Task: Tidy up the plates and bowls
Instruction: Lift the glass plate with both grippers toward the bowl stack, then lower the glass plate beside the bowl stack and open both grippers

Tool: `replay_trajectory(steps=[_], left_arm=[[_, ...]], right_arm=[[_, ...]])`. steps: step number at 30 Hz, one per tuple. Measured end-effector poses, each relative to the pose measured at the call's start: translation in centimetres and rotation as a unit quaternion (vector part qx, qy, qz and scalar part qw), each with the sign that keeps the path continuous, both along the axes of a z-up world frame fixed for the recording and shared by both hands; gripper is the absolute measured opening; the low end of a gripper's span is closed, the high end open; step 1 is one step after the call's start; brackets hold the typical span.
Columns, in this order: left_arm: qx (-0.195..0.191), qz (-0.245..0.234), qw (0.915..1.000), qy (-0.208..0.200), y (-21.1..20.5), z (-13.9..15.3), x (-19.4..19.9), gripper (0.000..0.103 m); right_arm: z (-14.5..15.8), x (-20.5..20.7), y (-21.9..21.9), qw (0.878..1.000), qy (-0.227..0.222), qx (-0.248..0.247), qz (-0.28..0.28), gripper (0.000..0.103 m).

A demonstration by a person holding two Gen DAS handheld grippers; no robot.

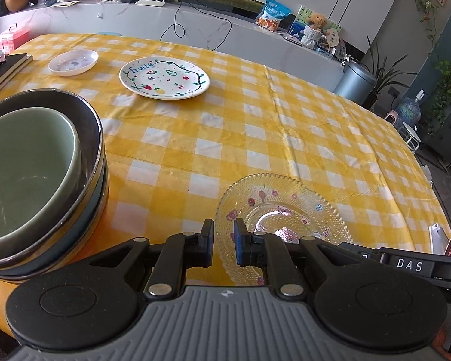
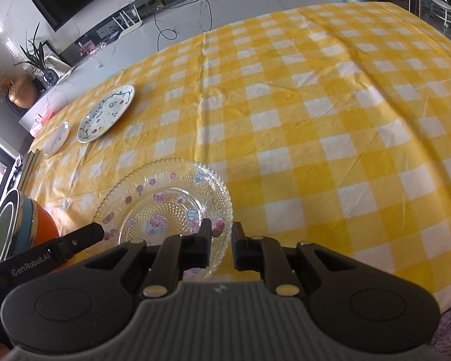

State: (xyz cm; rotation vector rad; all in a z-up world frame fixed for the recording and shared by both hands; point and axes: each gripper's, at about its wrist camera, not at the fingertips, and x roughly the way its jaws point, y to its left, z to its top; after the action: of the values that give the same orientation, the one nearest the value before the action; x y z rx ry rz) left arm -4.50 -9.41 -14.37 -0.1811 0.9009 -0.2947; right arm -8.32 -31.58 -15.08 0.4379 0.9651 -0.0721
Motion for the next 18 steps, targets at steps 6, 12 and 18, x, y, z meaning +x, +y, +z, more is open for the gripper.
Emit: replay_trajectory(steps=[6, 12, 18], left_arm=[[0.012, -0.001, 0.9999, 0.003, -0.1, -0.6, 0.1, 0.015], [0.022, -0.001, 0.9997, 0.012, -0.1, -1.1, 0.1, 0.014], [0.034, -0.010, 0.9993, 0.009, -0.3, -1.1, 0.1, 0.012]], right_arm=[[-0.4, 0.3, 0.4, 1.000, 0.008, -0.006, 0.001, 0.012], [-0.8, 0.6, 0.9, 1.000, 0.015, -0.016, 0.006, 0.012], [-0.7, 0.8, 1.2, 0.999, 0.018, -0.029, 0.011, 0.013]])
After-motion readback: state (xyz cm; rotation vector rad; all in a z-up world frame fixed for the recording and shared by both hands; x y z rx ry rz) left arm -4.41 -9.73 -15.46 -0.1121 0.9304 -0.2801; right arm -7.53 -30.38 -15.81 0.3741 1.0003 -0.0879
